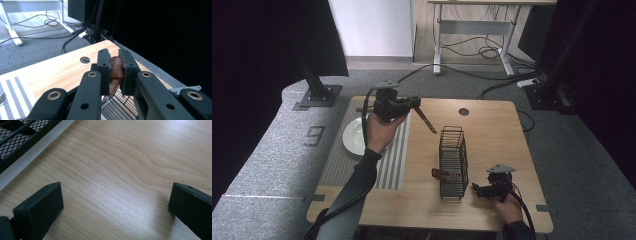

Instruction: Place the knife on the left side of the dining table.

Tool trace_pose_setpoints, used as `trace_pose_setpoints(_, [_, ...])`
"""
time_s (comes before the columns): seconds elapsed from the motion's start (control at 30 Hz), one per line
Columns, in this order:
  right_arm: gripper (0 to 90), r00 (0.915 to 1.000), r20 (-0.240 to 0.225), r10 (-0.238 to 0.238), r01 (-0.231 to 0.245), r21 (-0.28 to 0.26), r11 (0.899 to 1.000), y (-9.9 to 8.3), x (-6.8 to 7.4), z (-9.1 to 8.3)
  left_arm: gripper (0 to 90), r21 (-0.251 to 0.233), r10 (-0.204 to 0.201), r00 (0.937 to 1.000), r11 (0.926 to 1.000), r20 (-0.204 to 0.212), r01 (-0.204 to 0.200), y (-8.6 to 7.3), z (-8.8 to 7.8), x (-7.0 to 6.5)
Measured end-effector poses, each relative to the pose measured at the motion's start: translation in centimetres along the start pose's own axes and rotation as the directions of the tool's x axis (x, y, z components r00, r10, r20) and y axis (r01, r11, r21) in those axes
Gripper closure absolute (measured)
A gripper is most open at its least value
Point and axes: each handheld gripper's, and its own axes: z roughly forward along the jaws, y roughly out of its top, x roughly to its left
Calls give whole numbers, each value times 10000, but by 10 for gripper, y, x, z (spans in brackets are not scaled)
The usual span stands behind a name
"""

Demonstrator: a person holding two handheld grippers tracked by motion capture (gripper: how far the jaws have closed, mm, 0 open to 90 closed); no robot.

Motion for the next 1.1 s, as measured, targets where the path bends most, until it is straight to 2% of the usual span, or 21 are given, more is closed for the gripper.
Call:
trace_pose_setpoints(0.4, [0, 10000, 27, 19, -19, -7, 10000, 0, 1, 0, 798, 172, -194, 9988, 9996, -439, 202, -24, -16, 11])
trace_pose_setpoints(0.53, [0, 10000, 30, 21, -21, -5, 10000, 0, 1, 0, 798, 190, -191, 9977, 9996, -652, 203, -31, -25, 11])
trace_pose_setpoints(0.7, [0, 10000, 32, 18, -18, -10, 10000, 0, 1, 0, 798, 129, -348, 9968, 9993, -719, 358, -41, -36, 13])
trace_pose_setpoints(1.1, [0, 10000, 37, 26, -26, -7, 10000, 0, 1, 0, 797, 2, -1225, 9902, 9924, -673, 1228, -79, -53, 25])
